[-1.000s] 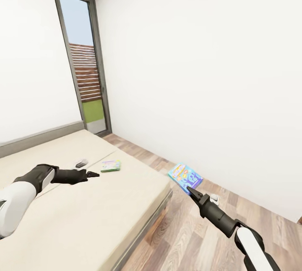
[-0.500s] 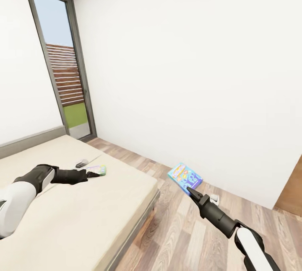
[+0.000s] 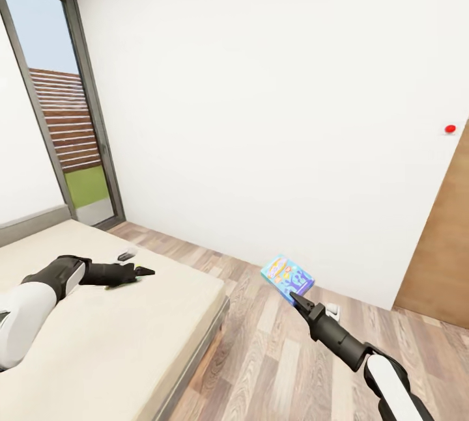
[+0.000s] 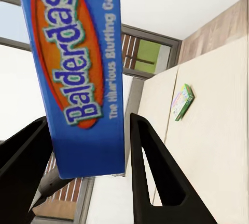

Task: Put all the toys in the child's room - the three board games (two on the bed and one on the table), the two jigsaw puzzles on the table, and the tennis ball on the table - inside the toy box on the table in the child's room.

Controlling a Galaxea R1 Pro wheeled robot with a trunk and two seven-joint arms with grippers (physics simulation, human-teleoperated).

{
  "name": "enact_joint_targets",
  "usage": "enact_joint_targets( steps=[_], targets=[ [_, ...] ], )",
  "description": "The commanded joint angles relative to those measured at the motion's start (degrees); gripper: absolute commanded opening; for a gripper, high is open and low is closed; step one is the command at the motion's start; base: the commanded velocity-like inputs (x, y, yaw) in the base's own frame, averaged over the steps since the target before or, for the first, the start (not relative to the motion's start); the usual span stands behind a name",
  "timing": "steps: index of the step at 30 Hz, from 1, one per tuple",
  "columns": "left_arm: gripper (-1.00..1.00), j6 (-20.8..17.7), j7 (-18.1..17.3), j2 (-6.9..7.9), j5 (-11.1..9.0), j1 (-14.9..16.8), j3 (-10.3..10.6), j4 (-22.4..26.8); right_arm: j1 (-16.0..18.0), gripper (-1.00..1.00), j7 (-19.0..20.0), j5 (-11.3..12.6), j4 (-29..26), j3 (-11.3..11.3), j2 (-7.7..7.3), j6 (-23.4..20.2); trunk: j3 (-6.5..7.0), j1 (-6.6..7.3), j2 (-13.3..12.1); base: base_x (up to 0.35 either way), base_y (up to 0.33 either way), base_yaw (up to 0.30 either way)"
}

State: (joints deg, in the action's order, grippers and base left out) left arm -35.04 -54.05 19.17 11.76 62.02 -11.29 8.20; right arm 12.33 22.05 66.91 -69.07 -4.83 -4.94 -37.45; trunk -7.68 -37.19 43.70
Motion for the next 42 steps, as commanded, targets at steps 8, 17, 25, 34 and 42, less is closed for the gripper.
enact_joint_targets(
  steps=[8,17,25,34,42],
  targets=[
    [1.0,-0.4,-0.3,-0.01,0.5,0.0,-0.5,0.1,0.1,-1.0,0.0,0.4,0.1,-0.1,0.09,-0.4,0.31,-0.01,0.1,0.0,0.0,-0.246],
    [1.0,-0.4,-0.3,-0.01,0.5,-0.1,-0.5,0.1,0.1,-1.0,0.0,0.4,0.1,-0.1,0.1,-0.4,0.77,-0.01,0.1,0.0,0.0,-0.246],
    [1.0,-0.4,-0.3,-0.01,0.5,-0.4,-0.6,0.1,0.1,-1.0,0.0,0.4,0.2,-0.1,0.1,-0.4,1.17,-0.01,0.1,0.0,0.0,-0.246],
    [1.0,-0.4,-0.3,-0.01,0.5,-0.4,-0.6,0.1,0.1,-1.0,0.0,0.4,0.9,-0.1,0.13,-0.4,1.63,-0.01,0.1,0.0,0.0,-0.246],
    [1.0,-0.4,-0.4,-0.01,0.5,-0.4,-0.6,0.1,0.1,-1.0,0.0,0.4,1.0,0.0,0.13,-0.3,2.03,-0.01,0.1,0.0,0.0,-0.246]
  ],
)
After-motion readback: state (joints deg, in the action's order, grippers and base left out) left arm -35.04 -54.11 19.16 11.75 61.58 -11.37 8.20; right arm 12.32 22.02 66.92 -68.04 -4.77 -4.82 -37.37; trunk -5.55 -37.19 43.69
